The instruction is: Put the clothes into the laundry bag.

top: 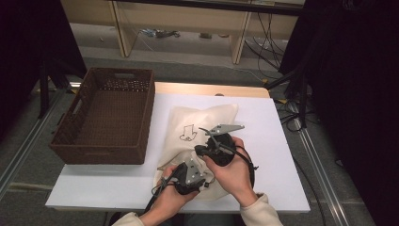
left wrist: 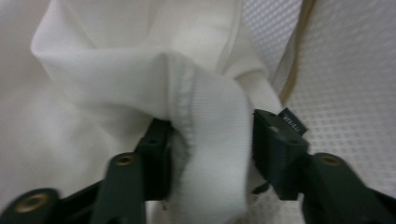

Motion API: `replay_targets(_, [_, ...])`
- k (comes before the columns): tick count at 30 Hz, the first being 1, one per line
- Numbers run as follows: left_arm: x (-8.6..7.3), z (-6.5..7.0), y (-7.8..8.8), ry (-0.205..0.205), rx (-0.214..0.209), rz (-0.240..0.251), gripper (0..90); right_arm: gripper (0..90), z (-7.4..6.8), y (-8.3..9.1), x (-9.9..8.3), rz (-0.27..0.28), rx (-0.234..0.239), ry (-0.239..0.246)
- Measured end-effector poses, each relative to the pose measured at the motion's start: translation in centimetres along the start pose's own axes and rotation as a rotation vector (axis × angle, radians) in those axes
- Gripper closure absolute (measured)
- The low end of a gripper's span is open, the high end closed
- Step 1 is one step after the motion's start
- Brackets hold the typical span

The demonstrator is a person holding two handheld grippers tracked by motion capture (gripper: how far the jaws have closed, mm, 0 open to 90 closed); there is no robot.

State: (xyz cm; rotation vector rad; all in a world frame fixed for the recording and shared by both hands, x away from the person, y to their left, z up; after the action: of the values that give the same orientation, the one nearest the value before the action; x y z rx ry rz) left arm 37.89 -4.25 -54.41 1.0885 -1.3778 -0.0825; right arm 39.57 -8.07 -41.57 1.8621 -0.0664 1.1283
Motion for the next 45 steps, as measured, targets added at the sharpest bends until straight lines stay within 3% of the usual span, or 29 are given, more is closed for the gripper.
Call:
replay_targets(6, [0.0, -0.4, -0.3, 0.015, 0.027, 0.009, 73.8, 90.0, 0.0, 0.0, 0.0, 0.003, -0.004, -0.013])
replay_targets(9, [-0.2, -0.4, -0.1, 0.031, 0.001, 0.005, 81.9, 90.0, 0.2, 0.1, 0.1, 0.009, -0.011, 0.0])
replay_targets(10, [-0.1, -0.7, -0.1, 0.035, 0.024, 0.023, 82.5, 90.0, 0.2, 0.1, 0.1, 0.014, -0.009, 0.007])
replay_targets(11, [0.5, -0.2, -0.3, 0.107, 0.005, 0.1, 83.0, 90.0, 0.2, 0.1, 0.2, 0.012, 0.0, 0.015])
replay_targets(12, [0.2, -0.4, 0.1, 0.073, -0.002, 0.063, 83.3, 90.0, 0.1, 0.1, 0.3, 0.031, -0.01, 0.004])
replay_targets(13, [0.6, -0.6, 0.2, 0.083, 0.006, 0.086, 83.4, 90.0, 0.0, 0.3, 0.2, 0.012, -0.005, -0.016])
replay_targets(15, [1.7, -0.7, 0.5, 0.147, 0.017, 0.156, 83.7, 90.0, 0.0, 0.4, 0.4, 0.019, -0.004, 0.008])
replay_targets(16, [2.2, -1.1, 0.8, 0.149, 0.035, 0.173, 83.7, 90.0, 0.1, 0.4, 0.5, 0.032, -0.001, 0.03])
replay_targets(17, [2.7, -1.4, 1.0, 0.164, 0.038, 0.193, 83.7, 90.0, 0.0, 0.5, 0.5, 0.029, 0.003, 0.019])
replay_targets(18, [2.9, -1.8, 1.2, 0.149, 0.038, 0.185, 83.8, 90.0, -0.2, 0.6, 0.4, 0.019, -0.001, -0.012])
replay_targets(19, [3.7, -2.4, 1.4, 0.178, 0.062, 0.207, 83.8, 90.0, 0.1, 0.5, 0.5, 0.032, 0.004, 0.021])
replay_targets(20, [4.0, -2.6, 1.4, 0.182, 0.057, 0.208, 83.8, 90.0, 0.1, 0.5, 0.4, 0.023, -0.001, -0.002])
replay_targets(21, [4.3, -3.1, 1.5, 0.178, 0.067, 0.211, 83.8, 90.0, 0.3, 0.3, 0.5, 0.035, 0.007, 0.029])
replay_targets(22, [4.4, -3.6, 1.6, 0.14, 0.076, 0.193, 83.8, 90.0, 0.3, 0.3, 0.4, 0.022, 0.007, 0.033])
replay_targets(23, [4.6, -4.0, 1.5, 0.13, 0.077, 0.19, 83.8, 90.0, 0.4, 0.2, 0.5, 0.028, 0.012, 0.047])
replay_targets(24, [4.9, -4.2, 1.2, 0.162, 0.083, 0.201, 83.8, 90.0, 0.5, 0.3, 0.5, 0.028, 0.004, 0.036])
replay_targets(25, [5.0, -4.5, 1.1, 0.159, 0.093, 0.204, 83.8, 90.0, 0.4, 0.4, 0.4, 0.024, -0.014, -0.023])
replay_targets(26, [4.9, -4.9, 1.0, 0.142, 0.105, 0.196, 83.8, 90.0, 0.6, 0.4, 0.4, 0.032, -0.013, -0.008])
replay_targets(28, [5.0, -5.2, 0.5, 0.156, 0.116, 0.205, 83.8, 90.0, 1.1, 0.2, 0.3, 0.025, -0.011, -0.008])
replay_targets(31, [5.0, -5.5, -0.1, 0.161, 0.134, 0.201, 83.7, 90.0, 1.5, 0.1, 0.0, 0.01, -0.021, -0.05])
replay_targets(32, [4.9, -5.7, -0.3, 0.14, 0.136, 0.186, 83.7, 90.0, 1.6, -0.1, 0.0, 0.012, -0.022, -0.039])
replay_targets(33, [5.0, -5.9, -0.6, 0.151, 0.143, 0.197, 83.7, 90.0, 1.6, -0.1, 0.0, 0.007, -0.027, -0.051])
replay_targets(38, [5.2, -6.6, -1.6, 0.175, 0.169, 0.197, 83.6, 90.0, 2.2, -0.4, -0.1, 0.009, -0.033, -0.028])
replay_targets(40, [5.2, -6.9, -1.8, 0.159, 0.173, 0.186, 83.6, 90.0, 2.3, -0.5, -0.1, 0.005, -0.029, -0.031])
replay_targets(41, [5.4, -6.9, -2.1, 0.172, 0.171, 0.193, 83.6, 90.0, 2.2, -0.5, -0.3, 0.001, -0.034, -0.068])
replay_targets(42, [5.3, -7.2, -2.0, 0.136, 0.173, 0.168, 83.6, 90.0, 2.3, -0.6, -0.2, 0.011, -0.043, -0.064])
replay_targets(43, [5.6, -7.2, -2.4, 0.19, 0.187, 0.204, 83.6, 90.0, 2.4, -0.7, -0.2, 0.009, -0.036, -0.055])
replay_targets(44, [5.7, -7.2, -2.6, 0.195, 0.18, 0.207, 83.6, 90.0, 2.4, -0.6, -0.4, -0.011, -0.034, -0.073])
replay_targets(45, [5.8, -7.1, -2.7, 0.203, 0.177, 0.205, 83.5, 90.0, 2.5, -0.7, -0.4, -0.01, -0.035, -0.059])
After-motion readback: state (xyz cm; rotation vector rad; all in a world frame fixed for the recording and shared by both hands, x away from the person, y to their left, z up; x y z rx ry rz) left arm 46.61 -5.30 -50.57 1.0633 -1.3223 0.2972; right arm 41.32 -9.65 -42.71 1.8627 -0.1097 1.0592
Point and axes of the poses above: each handheld gripper's, and its own axes: y roughly backward along the jaws, x roughly out of its top, z roughly to its right, the point moved 9 cm from there along -y, roughly forward along the jaws
